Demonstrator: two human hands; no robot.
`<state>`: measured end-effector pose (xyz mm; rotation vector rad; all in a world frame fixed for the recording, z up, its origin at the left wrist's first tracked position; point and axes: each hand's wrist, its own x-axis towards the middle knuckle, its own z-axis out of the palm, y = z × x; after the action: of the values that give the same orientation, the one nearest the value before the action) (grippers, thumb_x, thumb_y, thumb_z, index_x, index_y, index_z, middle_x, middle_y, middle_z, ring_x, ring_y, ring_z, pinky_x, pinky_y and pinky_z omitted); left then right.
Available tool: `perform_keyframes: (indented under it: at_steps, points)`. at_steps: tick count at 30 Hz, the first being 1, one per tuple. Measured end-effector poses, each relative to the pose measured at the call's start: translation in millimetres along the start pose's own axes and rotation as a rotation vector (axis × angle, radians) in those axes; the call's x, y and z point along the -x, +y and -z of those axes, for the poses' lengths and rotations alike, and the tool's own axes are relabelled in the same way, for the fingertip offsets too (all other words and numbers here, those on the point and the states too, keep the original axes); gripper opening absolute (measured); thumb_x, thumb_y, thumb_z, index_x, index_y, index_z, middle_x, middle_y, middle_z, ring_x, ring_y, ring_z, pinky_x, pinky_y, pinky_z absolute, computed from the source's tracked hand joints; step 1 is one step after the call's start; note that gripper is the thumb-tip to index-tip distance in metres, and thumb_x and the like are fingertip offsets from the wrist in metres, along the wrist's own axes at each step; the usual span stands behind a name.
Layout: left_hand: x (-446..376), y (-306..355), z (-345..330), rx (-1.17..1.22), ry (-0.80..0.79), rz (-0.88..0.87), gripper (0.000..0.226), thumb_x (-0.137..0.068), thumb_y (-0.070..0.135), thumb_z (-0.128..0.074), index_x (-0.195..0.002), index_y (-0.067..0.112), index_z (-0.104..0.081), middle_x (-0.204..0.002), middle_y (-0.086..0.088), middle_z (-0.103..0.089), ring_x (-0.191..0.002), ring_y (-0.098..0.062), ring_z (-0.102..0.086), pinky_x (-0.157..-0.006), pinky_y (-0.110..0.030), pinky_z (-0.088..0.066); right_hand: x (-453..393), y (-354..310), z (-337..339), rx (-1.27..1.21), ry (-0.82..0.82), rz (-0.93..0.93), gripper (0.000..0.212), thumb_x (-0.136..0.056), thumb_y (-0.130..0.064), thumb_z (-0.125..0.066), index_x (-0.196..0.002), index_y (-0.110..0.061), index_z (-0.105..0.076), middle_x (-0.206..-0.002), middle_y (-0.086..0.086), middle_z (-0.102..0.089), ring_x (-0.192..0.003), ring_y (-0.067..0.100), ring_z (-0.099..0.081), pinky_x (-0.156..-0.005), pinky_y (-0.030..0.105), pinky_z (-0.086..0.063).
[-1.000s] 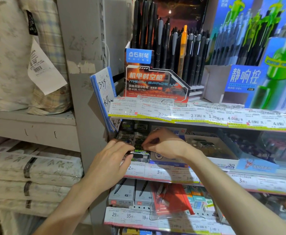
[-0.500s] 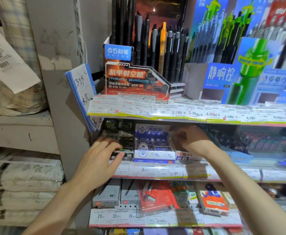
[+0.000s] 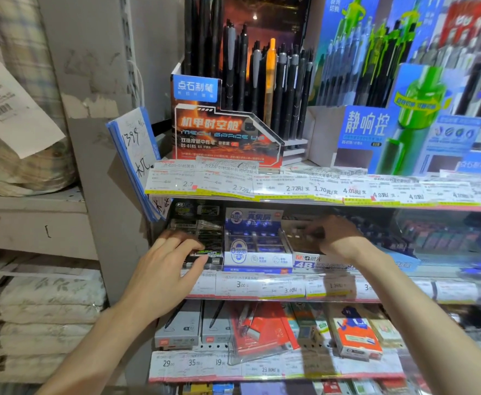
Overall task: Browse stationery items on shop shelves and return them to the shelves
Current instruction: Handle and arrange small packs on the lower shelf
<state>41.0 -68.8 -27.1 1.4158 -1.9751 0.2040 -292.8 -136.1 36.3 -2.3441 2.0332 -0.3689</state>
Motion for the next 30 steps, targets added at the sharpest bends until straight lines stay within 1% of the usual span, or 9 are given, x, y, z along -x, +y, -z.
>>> perform_keyframes:
  at_steps: [4,7,12,15,17,19,24,27,30]
  points:
    - [1.0,-1.3,-0.4,0.020,0.031,-0.022,0.037,-0.089,0.050,-0.042,-0.104,0.026,-0.066,-0.096,0.011,-0.061,-0.093,-0.013,-0.050,-0.076,-0.034,-0.050,4.8,-1.5,-0.1,-0.027,0.026,0.003,0.030,-0.084,-0.006,-0.059,-0.099,-0.026,-0.076,-0.114,-0.001,-0.073,-0.102,0.025,-0.065,-0.088,0.033,-0.053]
    - [1.6,-1.4,-0.3,0.020,0.032,-0.028,0.037,-0.090,0.050,-0.043,-0.105,0.026,-0.067,-0.097,0.011,-0.061,-0.094,-0.013,-0.049,-0.076,-0.034,-0.050,5.7,-7.6,-0.1,-0.074,0.127,0.043,0.018,-0.092,-0.023,-0.062,-0.104,-0.029,-0.073,-0.112,-0.001,-0.074,-0.100,0.024,-0.067,-0.085,0.033,-0.053]
    - [2.0,-2.3,1.1,0.021,0.024,-0.034,0.038,-0.091,0.047,-0.044,-0.109,0.024,-0.069,-0.100,0.010,-0.063,-0.096,-0.015,-0.051,-0.080,-0.035,-0.050,4.4,-42.0,-2.2,-0.346,0.220,0.184,0.018,-0.092,-0.033,-0.065,-0.108,-0.034,-0.073,-0.111,-0.009,-0.074,-0.103,0.016,-0.069,-0.095,0.037,-0.054]
    - [3.3,-4.2,2.4,0.024,0.015,-0.035,0.041,-0.092,0.047,-0.044,-0.113,0.023,-0.068,-0.104,0.009,-0.062,-0.098,-0.016,-0.050,-0.082,-0.034,-0.050,1.8,-75.3,-4.6,-0.485,0.192,0.254,0.016,-0.092,-0.029,-0.068,-0.106,-0.030,-0.074,-0.106,-0.012,-0.074,-0.103,0.010,-0.068,-0.099,0.032,-0.052]
    - [3.9,-5.1,3.2,0.028,0.014,-0.026,0.036,-0.093,0.043,-0.050,-0.117,0.022,-0.067,-0.106,0.009,-0.062,-0.101,-0.016,-0.050,-0.085,-0.034,-0.049,0.8,-98.9,-2.9,-0.519,0.146,0.280,0.015,-0.092,-0.029,-0.068,-0.106,-0.029,-0.073,-0.101,-0.015,-0.072,-0.099,0.007,-0.066,-0.094,0.022,-0.049]
    - [4.1,-5.8,3.4,0.030,0.014,-0.030,0.033,-0.093,0.041,-0.053,-0.118,0.022,-0.066,-0.107,0.009,-0.061,-0.102,-0.015,-0.049,-0.087,-0.034,-0.048,-4.1,-118.5,-4.1,-0.515,0.083,0.293,0.013,-0.091,-0.032,-0.068,-0.103,-0.029,-0.072,-0.098,-0.015,-0.071,-0.096,0.006,-0.066,-0.087,0.018,-0.049]
    - [4.1,-6.4,4.5,0.030,-0.013,-0.030,0.042,-0.093,0.050,-0.043,-0.118,0.025,-0.065,-0.109,0.011,-0.060,-0.102,-0.012,-0.045,-0.088,-0.029,-0.044,-20.0,-151.3,-13.5,-0.387,-0.037,0.349,0.011,-0.088,-0.033,-0.070,-0.097,-0.029,-0.074,-0.097,-0.015,-0.072,-0.091,0.006,-0.065,-0.088,0.030,-0.054]
    - [4.5,-7.5,5.0,0.028,-0.013,-0.038,0.043,-0.093,0.050,-0.041,-0.118,0.025,-0.066,-0.108,0.011,-0.060,-0.101,-0.011,-0.044,-0.088,-0.025,-0.041,-22.7,-161.1,-14.4,-0.301,-0.068,0.387,0.014,-0.089,-0.030,-0.068,-0.098,-0.025,-0.078,-0.101,-0.009,-0.074,-0.093,0.010,-0.065,-0.085,0.029,-0.054]
    - [4.7,-8.5,4.8,0.028,-0.019,-0.035,0.034,-0.095,0.043,-0.051,-0.120,0.025,-0.065,-0.109,0.010,-0.059,-0.102,-0.011,-0.043,-0.089,-0.023,-0.038,-22.8,-161.7,-14.9,-0.272,-0.128,0.389,0.019,-0.091,-0.020,-0.063,-0.102,-0.025,-0.078,-0.107,-0.007,-0.074,-0.094,0.011,-0.066,-0.084,0.027,-0.054]
